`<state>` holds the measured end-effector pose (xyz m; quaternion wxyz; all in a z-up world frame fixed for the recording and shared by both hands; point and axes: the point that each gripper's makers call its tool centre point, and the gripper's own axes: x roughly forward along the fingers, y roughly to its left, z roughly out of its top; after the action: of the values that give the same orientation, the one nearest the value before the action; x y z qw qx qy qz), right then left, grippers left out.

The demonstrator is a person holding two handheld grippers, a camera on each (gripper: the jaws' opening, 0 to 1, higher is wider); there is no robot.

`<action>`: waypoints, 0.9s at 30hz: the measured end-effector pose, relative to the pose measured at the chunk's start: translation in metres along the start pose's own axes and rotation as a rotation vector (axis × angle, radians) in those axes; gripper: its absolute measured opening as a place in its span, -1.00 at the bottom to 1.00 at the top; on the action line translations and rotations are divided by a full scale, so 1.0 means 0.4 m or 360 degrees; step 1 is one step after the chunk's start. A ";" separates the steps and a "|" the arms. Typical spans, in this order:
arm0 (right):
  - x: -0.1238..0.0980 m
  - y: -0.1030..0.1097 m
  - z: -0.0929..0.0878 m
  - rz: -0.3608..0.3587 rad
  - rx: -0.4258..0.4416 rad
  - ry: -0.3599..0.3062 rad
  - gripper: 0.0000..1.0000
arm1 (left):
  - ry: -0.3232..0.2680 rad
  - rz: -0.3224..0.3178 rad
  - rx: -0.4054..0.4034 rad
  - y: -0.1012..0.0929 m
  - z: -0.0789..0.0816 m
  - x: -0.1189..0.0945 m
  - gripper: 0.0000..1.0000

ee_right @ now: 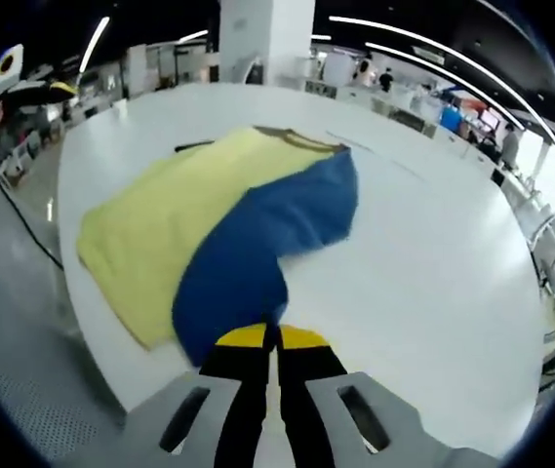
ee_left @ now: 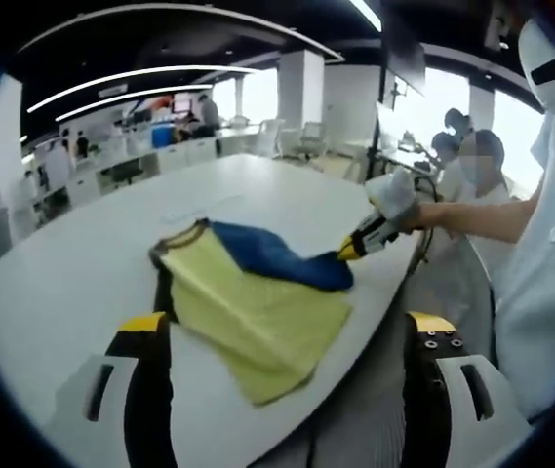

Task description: Fold the garment on the visible template until the final outline fits inside the template.

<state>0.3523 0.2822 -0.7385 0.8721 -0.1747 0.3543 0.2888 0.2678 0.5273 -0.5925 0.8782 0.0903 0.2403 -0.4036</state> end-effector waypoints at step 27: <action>-0.025 -0.215 -0.085 -0.0227 0.0061 0.0092 -0.94 | 0.0017 0.0058 -0.0028 0.006 -0.005 -0.011 0.95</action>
<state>0.3829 0.1948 -0.7462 0.8830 -0.1912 0.3713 0.2140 0.2665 0.5327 -0.5919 0.8848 0.0891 0.2470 -0.3850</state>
